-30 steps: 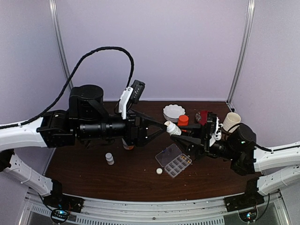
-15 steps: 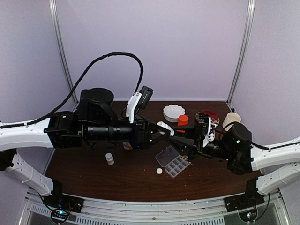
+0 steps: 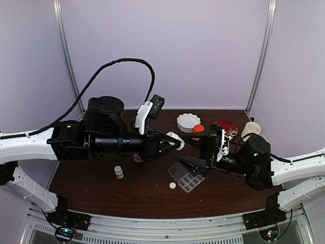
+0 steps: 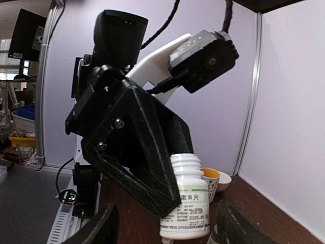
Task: Sort the pills into containers
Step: Pass from the right arm to the left, then place the pill bottle at the center of the board.
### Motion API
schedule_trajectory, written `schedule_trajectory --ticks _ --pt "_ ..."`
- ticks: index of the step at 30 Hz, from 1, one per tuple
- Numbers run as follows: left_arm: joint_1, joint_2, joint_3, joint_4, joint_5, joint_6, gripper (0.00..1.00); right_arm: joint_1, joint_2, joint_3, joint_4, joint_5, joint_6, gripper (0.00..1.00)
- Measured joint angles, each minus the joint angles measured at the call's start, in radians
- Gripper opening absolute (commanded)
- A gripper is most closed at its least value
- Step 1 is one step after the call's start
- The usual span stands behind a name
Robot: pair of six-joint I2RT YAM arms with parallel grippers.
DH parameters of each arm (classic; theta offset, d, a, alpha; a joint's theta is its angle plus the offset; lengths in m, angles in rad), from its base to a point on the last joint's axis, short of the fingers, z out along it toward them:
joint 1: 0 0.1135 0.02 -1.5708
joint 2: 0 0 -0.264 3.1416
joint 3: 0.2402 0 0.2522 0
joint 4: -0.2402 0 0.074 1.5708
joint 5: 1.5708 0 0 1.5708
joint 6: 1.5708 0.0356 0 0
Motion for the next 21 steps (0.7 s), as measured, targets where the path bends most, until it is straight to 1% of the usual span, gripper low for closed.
schedule_trajectory --ticks 4,7,8,10,12,15,18,21 --pt "0.0 -0.006 -0.005 -0.061 -0.066 0.011 0.18 0.001 -0.019 -0.019 -0.027 0.016 0.004 0.83" --pt "0.0 -0.014 -0.035 -0.104 -0.122 0.015 0.18 0.001 -0.071 -0.059 -0.089 0.04 0.01 0.85" --pt "0.0 -0.014 -0.053 -0.113 -0.142 0.016 0.18 0.001 -0.089 -0.07 -0.113 0.055 0.016 0.88" --pt "0.0 -0.001 -0.092 -0.141 -0.177 0.014 0.18 0.001 -0.123 -0.081 -0.175 0.092 0.046 0.96" --pt "0.0 0.034 -0.122 -0.16 -0.206 0.0 0.18 0.001 -0.154 -0.08 -0.263 0.142 0.098 0.99" --pt "0.0 0.124 -0.157 -0.161 -0.236 -0.039 0.18 0.001 -0.181 -0.041 -0.462 0.235 0.195 1.0" --pt "0.0 0.216 -0.196 -0.142 -0.252 -0.078 0.16 0.0 -0.177 0.032 -0.665 0.314 0.275 1.0" --pt "0.0 0.318 -0.213 -0.125 -0.257 -0.11 0.15 -0.016 -0.18 0.05 -0.787 0.36 0.335 1.0"
